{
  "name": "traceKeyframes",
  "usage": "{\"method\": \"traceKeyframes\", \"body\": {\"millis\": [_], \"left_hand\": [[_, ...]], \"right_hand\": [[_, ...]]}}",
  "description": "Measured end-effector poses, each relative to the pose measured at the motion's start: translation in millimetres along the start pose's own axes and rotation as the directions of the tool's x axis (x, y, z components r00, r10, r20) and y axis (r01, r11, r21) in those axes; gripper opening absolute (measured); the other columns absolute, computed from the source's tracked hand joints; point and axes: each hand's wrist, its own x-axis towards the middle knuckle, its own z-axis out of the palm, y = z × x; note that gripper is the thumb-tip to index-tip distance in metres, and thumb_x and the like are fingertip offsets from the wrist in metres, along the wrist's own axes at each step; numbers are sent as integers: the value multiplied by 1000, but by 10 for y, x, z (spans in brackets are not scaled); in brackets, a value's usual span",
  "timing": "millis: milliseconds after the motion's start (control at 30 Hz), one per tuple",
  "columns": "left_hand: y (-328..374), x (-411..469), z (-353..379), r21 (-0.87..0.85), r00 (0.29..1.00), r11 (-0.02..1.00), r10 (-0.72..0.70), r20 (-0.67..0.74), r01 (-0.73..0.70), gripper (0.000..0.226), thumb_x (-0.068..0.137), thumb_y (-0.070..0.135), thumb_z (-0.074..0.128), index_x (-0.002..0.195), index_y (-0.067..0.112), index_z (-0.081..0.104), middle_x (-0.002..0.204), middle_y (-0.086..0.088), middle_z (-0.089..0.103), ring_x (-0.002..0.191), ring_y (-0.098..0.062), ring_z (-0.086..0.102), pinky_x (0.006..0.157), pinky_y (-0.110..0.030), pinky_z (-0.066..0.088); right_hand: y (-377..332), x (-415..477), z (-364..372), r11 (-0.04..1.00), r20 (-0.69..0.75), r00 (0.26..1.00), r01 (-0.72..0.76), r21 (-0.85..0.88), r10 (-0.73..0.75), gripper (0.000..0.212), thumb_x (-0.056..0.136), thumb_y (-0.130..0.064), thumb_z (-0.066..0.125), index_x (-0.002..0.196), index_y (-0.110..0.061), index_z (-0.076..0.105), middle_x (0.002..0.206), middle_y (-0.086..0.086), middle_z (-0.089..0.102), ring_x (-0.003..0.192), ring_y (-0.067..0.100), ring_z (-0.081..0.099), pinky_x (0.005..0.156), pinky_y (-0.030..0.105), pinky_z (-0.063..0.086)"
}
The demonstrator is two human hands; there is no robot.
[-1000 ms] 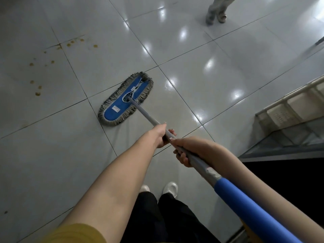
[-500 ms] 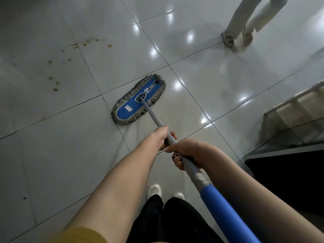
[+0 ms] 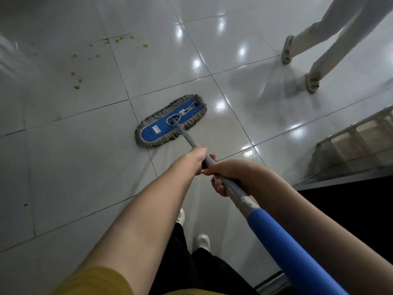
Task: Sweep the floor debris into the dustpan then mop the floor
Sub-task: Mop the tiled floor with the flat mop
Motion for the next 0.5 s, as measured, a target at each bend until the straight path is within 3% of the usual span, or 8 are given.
{"method": "traceKeyframes", "body": {"millis": [67,200,367,500], "left_hand": [[-78,-16,10,-30,1000,999,12,-6,-13,40,100,28,38,67,7,40,26,0,46,18,-10,44,39,-21,38],[-114,-43,-53,-30,999,999,28,-21,-29,42,99,30,41,64,6,42,27,-1,47,18,-10,44,42,-24,37],[-127,38,-197,-43,999,998,40,-17,-40,39,100,28,40,67,7,40,30,-3,49,20,-10,46,29,-13,36],[88,98,-220,-35,999,999,29,19,-28,41,100,31,41,67,7,44,28,1,50,30,-11,52,42,-21,41]], "right_hand": [[57,-62,-12,1000,16,1000,14,-19,-13,25,95,-17,53,73,-10,43,35,1,45,25,9,43,33,12,39],[64,-165,45,998,35,999,32,-45,-31,27,95,-13,50,70,-9,44,34,1,45,25,8,43,33,12,39],[52,-150,180,998,33,999,28,-63,-26,23,95,-13,52,74,-8,46,35,0,46,26,8,43,35,11,41],[-210,-126,154,995,35,999,30,-95,-27,17,93,-13,55,79,-6,52,37,1,48,27,8,44,34,13,41]]}}
